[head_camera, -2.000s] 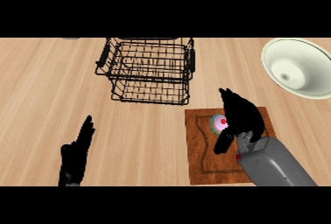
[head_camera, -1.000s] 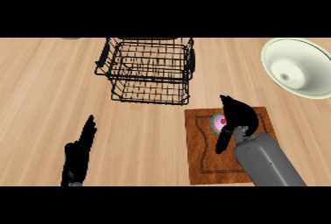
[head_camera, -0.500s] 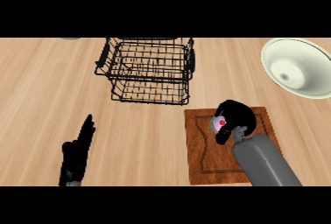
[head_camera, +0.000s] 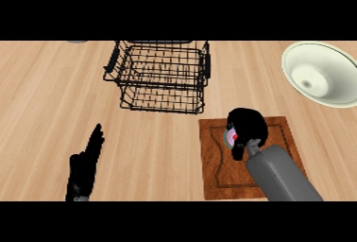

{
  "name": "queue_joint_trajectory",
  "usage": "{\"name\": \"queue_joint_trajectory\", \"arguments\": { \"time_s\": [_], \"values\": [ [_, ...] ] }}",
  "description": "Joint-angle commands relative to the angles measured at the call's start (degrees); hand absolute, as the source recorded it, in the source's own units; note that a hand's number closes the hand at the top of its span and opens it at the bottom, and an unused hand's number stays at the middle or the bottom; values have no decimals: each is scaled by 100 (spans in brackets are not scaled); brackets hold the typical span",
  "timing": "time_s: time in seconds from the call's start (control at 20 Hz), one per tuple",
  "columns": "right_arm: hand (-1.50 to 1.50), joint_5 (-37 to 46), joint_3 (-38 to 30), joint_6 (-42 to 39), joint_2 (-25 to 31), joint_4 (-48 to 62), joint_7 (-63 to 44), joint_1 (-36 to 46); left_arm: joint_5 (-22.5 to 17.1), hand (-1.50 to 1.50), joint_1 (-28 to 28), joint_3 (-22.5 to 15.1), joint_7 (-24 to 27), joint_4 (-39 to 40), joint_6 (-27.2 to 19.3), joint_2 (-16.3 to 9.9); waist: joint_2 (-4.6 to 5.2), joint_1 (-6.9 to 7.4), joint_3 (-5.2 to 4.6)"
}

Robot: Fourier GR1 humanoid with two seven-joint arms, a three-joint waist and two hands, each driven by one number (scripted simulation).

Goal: Pick the cupcake from the cutting board and place it in the tiered basket

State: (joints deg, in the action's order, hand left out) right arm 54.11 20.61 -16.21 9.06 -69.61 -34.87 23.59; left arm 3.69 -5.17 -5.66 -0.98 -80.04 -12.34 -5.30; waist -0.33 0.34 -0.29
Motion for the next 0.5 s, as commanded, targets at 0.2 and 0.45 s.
{"name": "queue_joint_trajectory", "arguments": {
  "time_s": [0.2,0.45],
  "values": [
    [150,108,292,157,46,-679,972,-358,-22,0,14,53,-10,5,29,65,24,-44,28],
    [150,-501,-302,162,-104,-1719,821,-497,-102,0,49,291,12,113,135,-157,4,-120,26]
  ]
}}
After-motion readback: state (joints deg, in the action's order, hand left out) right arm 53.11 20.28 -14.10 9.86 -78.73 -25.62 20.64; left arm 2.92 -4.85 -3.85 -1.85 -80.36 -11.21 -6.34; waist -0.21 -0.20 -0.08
